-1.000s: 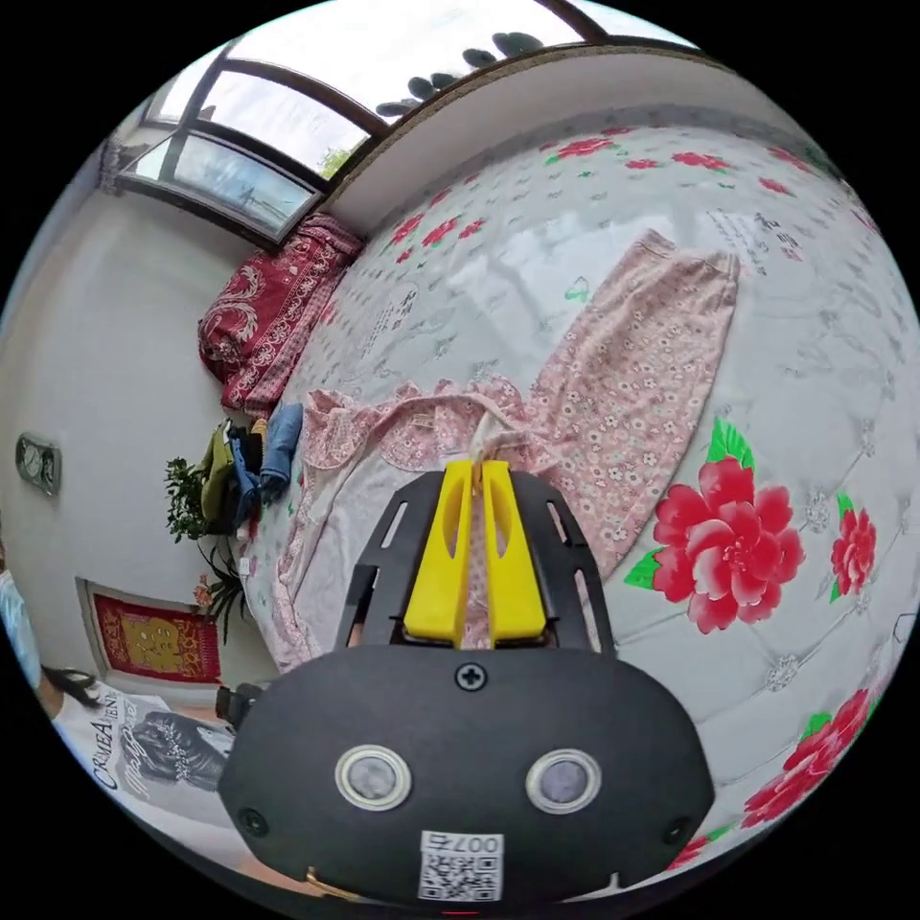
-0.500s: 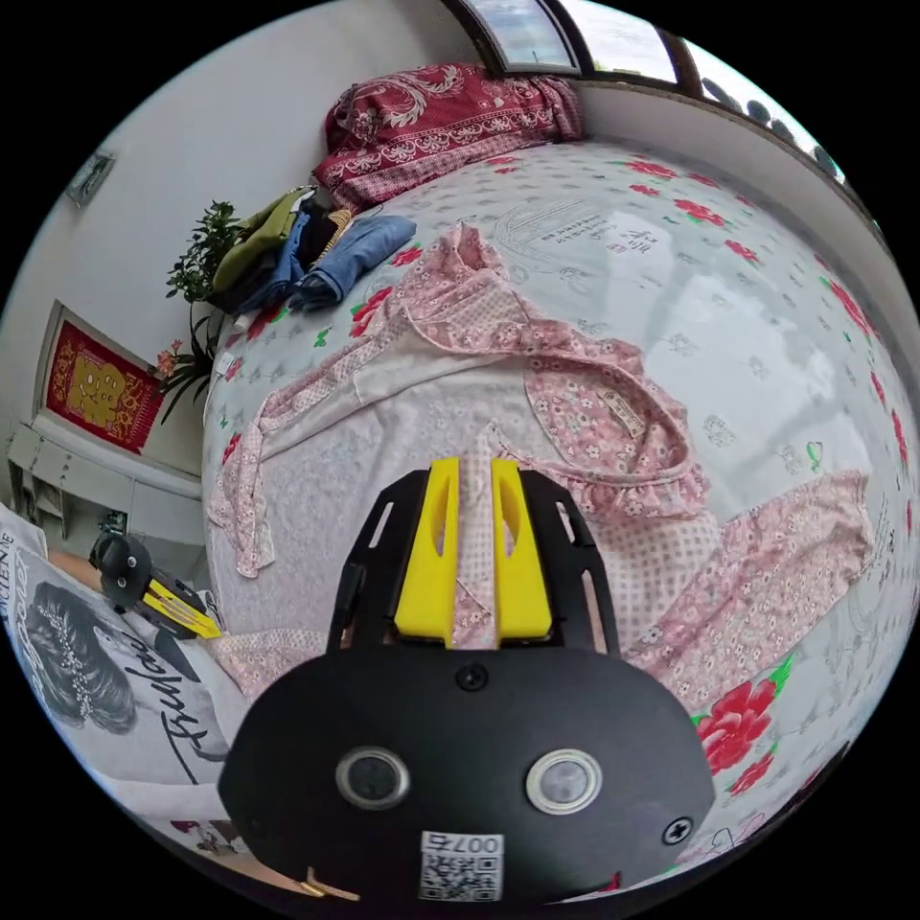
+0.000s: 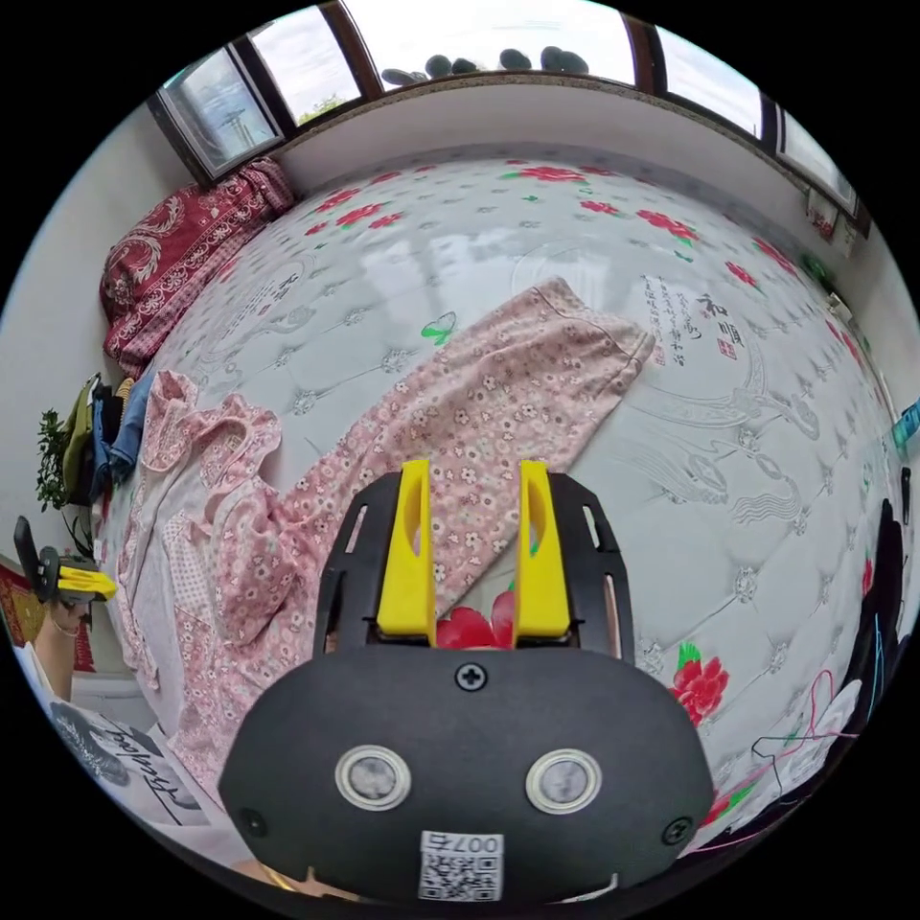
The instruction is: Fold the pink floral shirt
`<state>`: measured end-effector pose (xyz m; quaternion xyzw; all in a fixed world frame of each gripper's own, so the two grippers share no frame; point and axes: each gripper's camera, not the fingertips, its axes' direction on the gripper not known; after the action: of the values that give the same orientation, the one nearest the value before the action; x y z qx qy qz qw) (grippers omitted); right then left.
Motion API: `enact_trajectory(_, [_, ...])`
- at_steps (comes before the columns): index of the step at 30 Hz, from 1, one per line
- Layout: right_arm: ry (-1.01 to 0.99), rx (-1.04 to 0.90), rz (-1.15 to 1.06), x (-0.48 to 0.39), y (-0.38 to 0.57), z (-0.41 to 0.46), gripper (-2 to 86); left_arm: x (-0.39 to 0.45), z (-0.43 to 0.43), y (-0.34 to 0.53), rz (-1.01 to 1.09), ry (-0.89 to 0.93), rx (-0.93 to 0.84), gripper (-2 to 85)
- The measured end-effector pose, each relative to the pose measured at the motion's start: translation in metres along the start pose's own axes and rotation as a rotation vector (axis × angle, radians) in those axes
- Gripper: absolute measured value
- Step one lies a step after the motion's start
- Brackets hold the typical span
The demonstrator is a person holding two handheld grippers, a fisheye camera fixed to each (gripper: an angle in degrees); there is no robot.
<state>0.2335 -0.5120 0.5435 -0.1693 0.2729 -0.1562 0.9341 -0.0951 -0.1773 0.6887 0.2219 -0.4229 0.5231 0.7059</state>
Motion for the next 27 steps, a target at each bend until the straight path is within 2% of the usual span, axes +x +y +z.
enact_trajectory(4, [0.099,-0.079,-0.101,-0.024,-0.026,0.035,5.4,-0.015,0.043,-0.091,0.075,-0.060,-0.020,-1.0])
enact_trajectory(5, [0.104,-0.037,-0.134,-0.029,-0.027,0.033,4.3,-0.016,0.049,-0.102,0.083,-0.076,-0.025,-1.0])
enact_trajectory(8, [0.263,-0.079,-0.192,-0.044,-0.029,0.039,0.8,-0.024,0.091,-0.152,0.124,-0.159,-0.092,-1.0])
enact_trajectory(10, [0.522,-0.194,-0.238,-0.049,-0.016,0.046,0.2,-0.027,0.120,-0.177,0.159,-0.200,-0.152,-1.0])
enact_trajectory(11, [0.588,-0.230,-0.248,-0.047,-0.008,0.049,0.1,-0.027,0.117,-0.180,0.168,-0.204,-0.105,-1.0])
enact_trajectory(13, [0.753,-0.312,-0.257,-0.030,0.042,0.047,-0.1,-0.030,0.123,-0.191,0.137,-0.204,-0.124,-1.0])
enact_trajectory(19, [0.703,-0.423,0.071,0.025,0.163,-0.004,-0.2,-0.006,0.136,-0.179,0.130,-0.307,-0.067,-1.0])
enact_trajectory(21, [0.634,-0.373,0.149,0.026,0.182,-0.018,-0.2,0.003,0.141,-0.174,0.125,-0.336,-0.052,-1.0])
enact_trajectory(23, [0.664,-0.378,0.202,0.022,0.188,-0.023,-0.1,0.009,0.144,-0.170,0.128,-0.360,-0.051,-1.0])
enact_trajectory(24, [0.687,-0.307,0.228,0.017,0.187,-0.032,-0.1,0.013,0.146,-0.169,0.125,-0.367,-0.061,-1.0])
enact_trajectory(27, [0.579,-0.053,0.239,0.000,0.183,-0.067,0.0,0.026,0.135,-0.160,0.130,-0.377,-0.027,-1.0])
